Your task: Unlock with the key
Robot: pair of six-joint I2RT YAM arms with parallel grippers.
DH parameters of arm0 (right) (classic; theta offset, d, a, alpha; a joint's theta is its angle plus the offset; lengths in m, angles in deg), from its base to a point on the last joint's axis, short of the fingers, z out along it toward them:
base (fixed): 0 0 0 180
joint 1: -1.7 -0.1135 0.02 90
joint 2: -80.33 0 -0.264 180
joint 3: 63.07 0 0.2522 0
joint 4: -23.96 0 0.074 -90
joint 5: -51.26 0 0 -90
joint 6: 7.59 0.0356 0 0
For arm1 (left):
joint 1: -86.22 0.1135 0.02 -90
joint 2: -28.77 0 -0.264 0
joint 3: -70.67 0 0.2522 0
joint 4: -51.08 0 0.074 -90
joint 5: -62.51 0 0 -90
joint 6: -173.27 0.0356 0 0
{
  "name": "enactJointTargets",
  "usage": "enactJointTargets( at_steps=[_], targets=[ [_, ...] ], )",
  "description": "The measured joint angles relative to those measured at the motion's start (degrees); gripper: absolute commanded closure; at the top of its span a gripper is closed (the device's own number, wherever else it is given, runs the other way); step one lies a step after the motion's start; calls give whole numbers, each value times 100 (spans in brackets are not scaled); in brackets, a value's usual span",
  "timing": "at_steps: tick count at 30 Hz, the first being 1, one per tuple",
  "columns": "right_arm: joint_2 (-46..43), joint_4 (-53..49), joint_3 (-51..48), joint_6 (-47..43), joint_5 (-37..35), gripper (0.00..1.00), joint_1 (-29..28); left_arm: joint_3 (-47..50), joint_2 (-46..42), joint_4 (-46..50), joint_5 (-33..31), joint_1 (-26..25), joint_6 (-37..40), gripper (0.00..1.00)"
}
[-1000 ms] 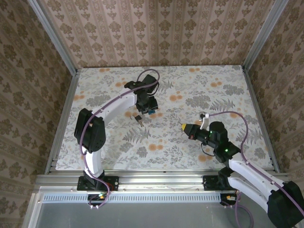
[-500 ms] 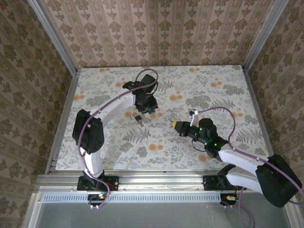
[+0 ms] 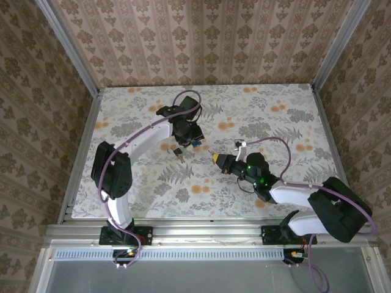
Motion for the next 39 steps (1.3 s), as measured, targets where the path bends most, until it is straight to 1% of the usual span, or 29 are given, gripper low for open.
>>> enactJointTargets(
  at_steps=[4,9,18,27,39],
  targets=[
    [341,330,22,92,-243,100,-166,160,-35,-118,81,0,-227,58],
    [649,627,33,190,-726,100,-448,435,-66,-334,280,2,-627,58],
    [1139,1086,33,483,-1220,100,-549,505,-66,-557,560,0,-1021,58],
    [1604,1488,39,693,-1272,100,-656,557,-66,-640,664,0,-1110,58],
    [1650,1600,122,780,-1287,100,-678,610,-66,-721,743,0,-1167,58]
  ],
)
